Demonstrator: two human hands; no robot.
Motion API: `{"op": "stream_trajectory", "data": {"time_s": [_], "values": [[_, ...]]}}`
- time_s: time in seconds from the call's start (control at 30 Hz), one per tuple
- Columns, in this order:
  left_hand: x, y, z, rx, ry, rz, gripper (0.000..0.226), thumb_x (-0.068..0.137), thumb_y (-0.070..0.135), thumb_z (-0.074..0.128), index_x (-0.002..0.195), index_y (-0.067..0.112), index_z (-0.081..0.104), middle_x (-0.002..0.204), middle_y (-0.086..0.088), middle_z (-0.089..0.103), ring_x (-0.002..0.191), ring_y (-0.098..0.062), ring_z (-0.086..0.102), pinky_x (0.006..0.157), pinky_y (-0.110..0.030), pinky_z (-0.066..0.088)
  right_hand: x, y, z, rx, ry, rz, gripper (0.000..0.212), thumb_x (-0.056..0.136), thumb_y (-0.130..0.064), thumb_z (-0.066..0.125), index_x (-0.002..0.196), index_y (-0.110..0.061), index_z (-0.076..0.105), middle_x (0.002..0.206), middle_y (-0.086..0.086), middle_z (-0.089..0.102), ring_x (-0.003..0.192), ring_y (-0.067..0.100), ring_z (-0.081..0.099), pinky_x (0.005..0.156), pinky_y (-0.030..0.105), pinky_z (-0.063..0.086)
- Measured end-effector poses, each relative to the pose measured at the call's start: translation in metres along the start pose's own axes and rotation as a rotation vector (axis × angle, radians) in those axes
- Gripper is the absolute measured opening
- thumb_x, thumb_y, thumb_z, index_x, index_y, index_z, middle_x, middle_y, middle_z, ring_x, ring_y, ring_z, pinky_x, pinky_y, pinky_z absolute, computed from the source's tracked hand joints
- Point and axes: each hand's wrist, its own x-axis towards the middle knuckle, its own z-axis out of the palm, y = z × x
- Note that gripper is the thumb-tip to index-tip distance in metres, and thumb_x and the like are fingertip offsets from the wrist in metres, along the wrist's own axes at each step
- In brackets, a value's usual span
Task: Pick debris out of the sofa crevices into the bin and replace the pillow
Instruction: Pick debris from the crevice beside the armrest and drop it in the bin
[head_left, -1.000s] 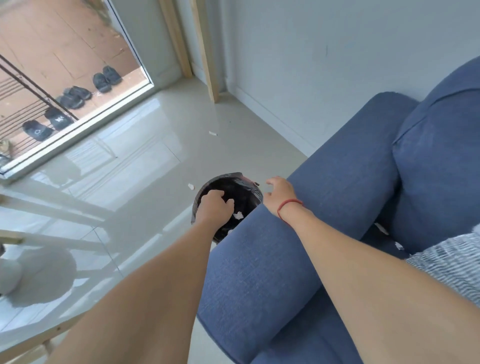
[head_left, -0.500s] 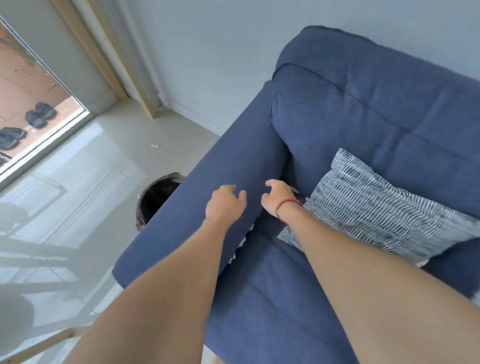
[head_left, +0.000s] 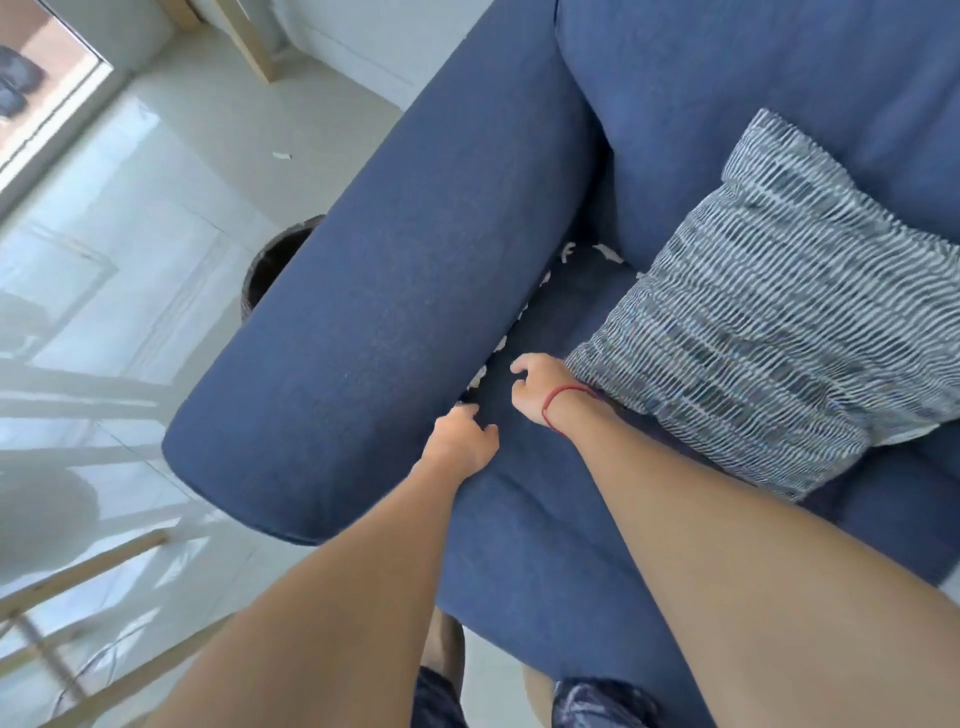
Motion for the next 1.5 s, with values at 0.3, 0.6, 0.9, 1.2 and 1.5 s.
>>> {"op": "stream_trajectory", "data": {"time_s": [0.3,0.6,0.9,1.2,1.5], "values": [[0.064,-0.041,0.024,0.008,-0.045,-0.037,0.067,0.095,0.029,0.047,0.153,0.026,0.013,0.161,0.001,0.014,0.148,-0.022,0.015,0.121,-0.035,0.015,0.065,0.024,0.067,-0.224,-0.141,-0.062,0.052,0.09,-0.002,0.045,0.138,-0.02,0.047,0.149,0.006,0.032,0.136,0.03,0.034,0.11,0.044,0.037],[0.091,-0.044,0.031,0.033,-0.007,-0.076,0.062,0.093,0.03,0.047,0.151,0.031,0.022,0.157,0.002,0.028,0.144,-0.024,0.028,0.118,-0.041,0.027,0.095,0.007,0.075,-0.536,-0.255,-0.159,0.068,0.084,-0.001,0.049,0.144,-0.032,0.037,0.157,0.002,0.014,0.139,0.031,0.02,0.112,0.043,0.035],[0.091,-0.044,0.028,0.023,-0.049,-0.147,0.057,0.093,0.037,0.048,0.145,0.02,0.035,0.147,-0.006,0.043,0.135,-0.028,0.04,0.113,-0.042,0.033,0.102,-0.001,0.076,-0.492,-0.22,-0.141,0.058,0.088,-0.008,0.056,0.143,-0.018,0.04,0.149,0.006,0.031,0.137,0.029,0.031,0.112,0.04,0.037],[0.047,-0.021,0.01,-0.057,0.188,0.128,0.021,0.088,0.02,0.056,0.102,0.005,0.061,0.101,-0.01,0.067,0.099,-0.028,0.062,0.088,-0.032,0.05,0.058,-0.002,0.038,-0.199,0.131,-0.079,0.016,0.085,-0.019,0.061,0.096,-0.008,0.066,0.107,0.013,0.068,0.097,0.035,0.065,0.069,0.031,0.046],[0.0,0.081,-0.069,-0.169,0.341,0.306,0.018,0.092,0.019,0.049,0.108,0.013,0.053,0.1,-0.013,0.066,0.09,-0.028,0.059,0.08,-0.034,0.049,0.009,-0.047,-0.085,0.156,0.364,-0.103,0.025,0.08,-0.02,0.067,0.103,-0.014,0.061,0.113,0.01,0.064,0.1,0.03,0.062,0.088,0.034,0.052]]}}
